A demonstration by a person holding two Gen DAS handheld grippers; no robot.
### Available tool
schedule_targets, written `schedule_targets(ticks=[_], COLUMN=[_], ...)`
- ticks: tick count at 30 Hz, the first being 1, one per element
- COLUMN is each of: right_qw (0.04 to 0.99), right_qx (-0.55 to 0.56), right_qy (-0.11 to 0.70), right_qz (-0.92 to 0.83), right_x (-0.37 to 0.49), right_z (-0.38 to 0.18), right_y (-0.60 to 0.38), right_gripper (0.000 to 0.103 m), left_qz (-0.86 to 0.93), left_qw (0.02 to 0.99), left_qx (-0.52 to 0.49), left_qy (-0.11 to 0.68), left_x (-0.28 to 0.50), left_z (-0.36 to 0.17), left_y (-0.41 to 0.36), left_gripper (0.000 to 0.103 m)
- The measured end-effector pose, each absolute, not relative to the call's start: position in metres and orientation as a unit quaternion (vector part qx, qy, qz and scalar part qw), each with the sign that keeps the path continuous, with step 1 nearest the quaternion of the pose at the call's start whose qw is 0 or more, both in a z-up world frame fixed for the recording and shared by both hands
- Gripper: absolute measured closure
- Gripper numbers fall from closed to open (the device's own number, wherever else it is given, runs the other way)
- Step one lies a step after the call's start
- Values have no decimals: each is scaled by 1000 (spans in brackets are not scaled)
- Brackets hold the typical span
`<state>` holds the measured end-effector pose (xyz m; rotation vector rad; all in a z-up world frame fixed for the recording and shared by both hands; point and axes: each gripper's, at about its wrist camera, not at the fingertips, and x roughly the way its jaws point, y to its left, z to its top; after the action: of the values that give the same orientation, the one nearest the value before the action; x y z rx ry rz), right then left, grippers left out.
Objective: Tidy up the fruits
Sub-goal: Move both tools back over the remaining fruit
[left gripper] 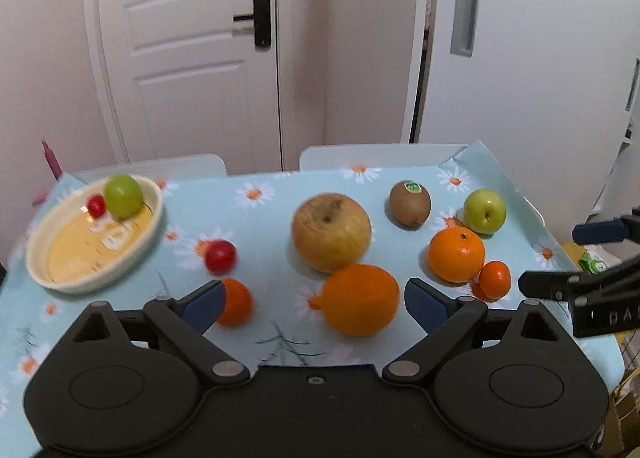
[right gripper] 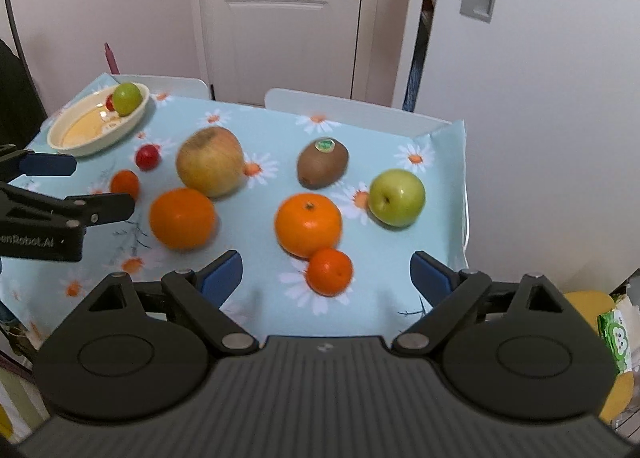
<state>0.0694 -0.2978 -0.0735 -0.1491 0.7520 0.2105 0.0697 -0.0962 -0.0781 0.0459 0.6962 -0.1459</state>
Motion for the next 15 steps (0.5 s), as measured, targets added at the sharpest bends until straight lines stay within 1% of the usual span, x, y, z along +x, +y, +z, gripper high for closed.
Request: schedule_targets(ticks=[4,6,7,12,15], right_qw=[921,920,919,914,913], right_qx=[-68,-62,-60,-52,-51], right_qy=[370,373,374,385,388], right_qz=[104,105,106,112,117], right_x=[79,84,86,95,97], right_z=[-92,-101,-104,-120,-126], right_y=[-305,-307,-308,-308,-307], right_gripper=[1,3,8,13,13], left_qz=[-62,-58,-58,-71,-73], left_qw=[934,933,932,927,925], left_qx=[8,5,3,-16,-11], left_qy=[350,356,359,369,373], left_x=[84,92,95,105,106], left_z=[-95,-103,-107,-121,-125], left_y=[-105,-109,-111,-120,-127], left_gripper=[6,9,15,15,16])
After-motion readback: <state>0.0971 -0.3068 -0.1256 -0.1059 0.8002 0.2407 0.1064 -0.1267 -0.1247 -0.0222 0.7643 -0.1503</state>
